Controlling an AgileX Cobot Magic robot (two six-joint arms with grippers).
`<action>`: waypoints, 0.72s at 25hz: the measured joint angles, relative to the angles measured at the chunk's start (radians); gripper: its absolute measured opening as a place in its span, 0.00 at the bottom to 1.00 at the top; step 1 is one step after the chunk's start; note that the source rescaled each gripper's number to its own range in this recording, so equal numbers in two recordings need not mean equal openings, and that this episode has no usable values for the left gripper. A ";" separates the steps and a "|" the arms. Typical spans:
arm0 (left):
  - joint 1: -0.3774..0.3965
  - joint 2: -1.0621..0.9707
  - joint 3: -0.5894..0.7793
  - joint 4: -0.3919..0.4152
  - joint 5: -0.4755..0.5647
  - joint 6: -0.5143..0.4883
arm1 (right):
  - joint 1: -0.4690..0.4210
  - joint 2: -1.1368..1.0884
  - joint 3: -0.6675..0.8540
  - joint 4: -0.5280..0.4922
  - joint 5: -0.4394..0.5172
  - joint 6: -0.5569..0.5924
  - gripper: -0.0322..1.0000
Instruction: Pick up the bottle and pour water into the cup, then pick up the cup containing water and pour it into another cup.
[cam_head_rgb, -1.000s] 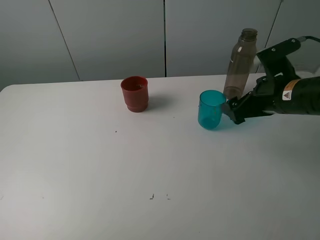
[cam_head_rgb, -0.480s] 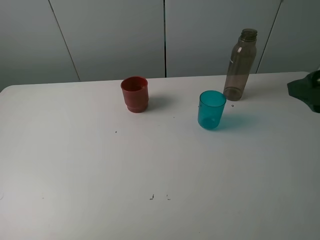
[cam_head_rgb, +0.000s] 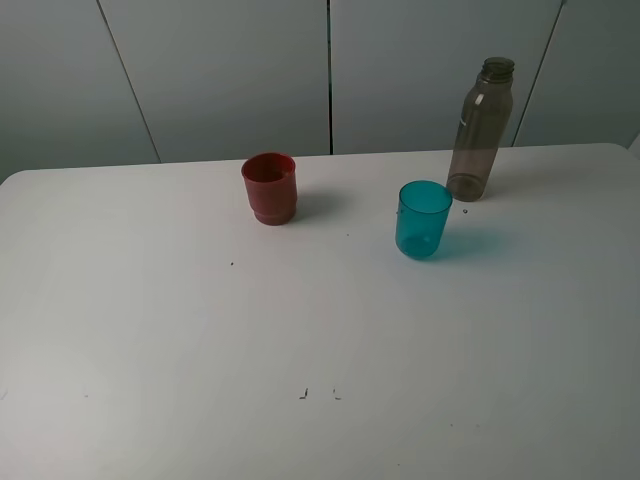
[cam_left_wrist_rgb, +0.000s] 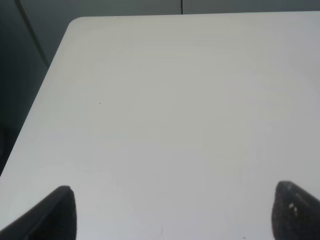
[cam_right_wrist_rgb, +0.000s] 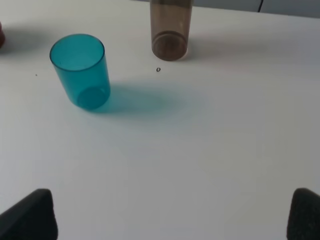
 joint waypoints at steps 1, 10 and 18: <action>0.000 0.000 0.000 0.000 0.000 0.000 | 0.000 -0.028 0.000 0.002 0.035 -0.002 1.00; 0.000 0.000 0.000 0.000 0.000 0.000 | 0.000 -0.261 0.024 0.004 0.104 -0.028 1.00; 0.000 0.000 0.000 0.000 0.000 0.000 | 0.000 -0.277 0.050 0.021 0.055 -0.037 1.00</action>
